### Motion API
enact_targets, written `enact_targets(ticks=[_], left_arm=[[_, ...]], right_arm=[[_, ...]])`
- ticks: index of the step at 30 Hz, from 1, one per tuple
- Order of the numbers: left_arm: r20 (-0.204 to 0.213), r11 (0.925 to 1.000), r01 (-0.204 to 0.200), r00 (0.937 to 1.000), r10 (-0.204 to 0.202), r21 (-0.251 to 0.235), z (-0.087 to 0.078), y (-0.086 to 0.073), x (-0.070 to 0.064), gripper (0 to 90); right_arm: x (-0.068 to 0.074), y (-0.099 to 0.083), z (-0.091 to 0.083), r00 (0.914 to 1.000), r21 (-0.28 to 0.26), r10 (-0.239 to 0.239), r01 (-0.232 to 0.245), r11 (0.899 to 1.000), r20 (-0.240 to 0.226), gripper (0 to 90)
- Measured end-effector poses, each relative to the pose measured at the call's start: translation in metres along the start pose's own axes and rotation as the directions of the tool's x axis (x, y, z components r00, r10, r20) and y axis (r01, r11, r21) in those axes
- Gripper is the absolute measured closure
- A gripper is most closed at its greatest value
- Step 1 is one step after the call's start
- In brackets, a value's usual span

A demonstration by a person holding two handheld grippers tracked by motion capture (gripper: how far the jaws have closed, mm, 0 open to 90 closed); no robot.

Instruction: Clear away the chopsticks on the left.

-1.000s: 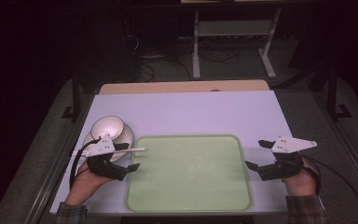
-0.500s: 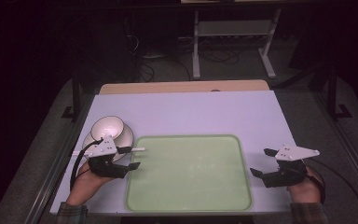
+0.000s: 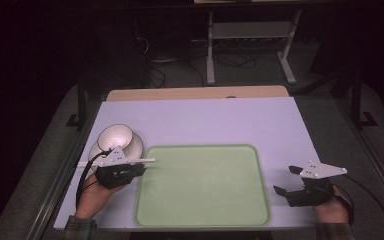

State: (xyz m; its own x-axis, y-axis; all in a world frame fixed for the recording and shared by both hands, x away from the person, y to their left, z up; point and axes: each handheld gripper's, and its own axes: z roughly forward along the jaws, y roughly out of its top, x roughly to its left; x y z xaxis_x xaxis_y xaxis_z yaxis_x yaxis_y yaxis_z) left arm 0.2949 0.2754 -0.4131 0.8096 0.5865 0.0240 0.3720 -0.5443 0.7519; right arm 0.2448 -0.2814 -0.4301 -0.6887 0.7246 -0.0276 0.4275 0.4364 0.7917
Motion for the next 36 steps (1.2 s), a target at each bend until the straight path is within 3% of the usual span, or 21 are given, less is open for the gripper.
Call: enact_targets(ticks=[3,22,36], left_arm=[[-0.009,0.9998,0.014,0.9999,-0.014,0.012,0.002,-0.002,0.003,89.7],[-0.069,0.9958,0.058,0.9962,-0.053,0.071,0.021,-0.001,0.014,89.8],[-0.097,0.9953,0.065,0.9936,-0.058,0.072,0.031,0.007,0.017,89.8]], right_arm=[[0.0,0.0,0.001,1.0,0.005,-0.006,0.006,1.0,-0.001,12.9],[0.0,0.0,0.003,1.0,0.014,-0.009,0.009,1.0,-0.004,12.9],[-0.001,-0.001,0.003,1.0,0.024,-0.008,0.008,1.0,-0.003,13.0]])
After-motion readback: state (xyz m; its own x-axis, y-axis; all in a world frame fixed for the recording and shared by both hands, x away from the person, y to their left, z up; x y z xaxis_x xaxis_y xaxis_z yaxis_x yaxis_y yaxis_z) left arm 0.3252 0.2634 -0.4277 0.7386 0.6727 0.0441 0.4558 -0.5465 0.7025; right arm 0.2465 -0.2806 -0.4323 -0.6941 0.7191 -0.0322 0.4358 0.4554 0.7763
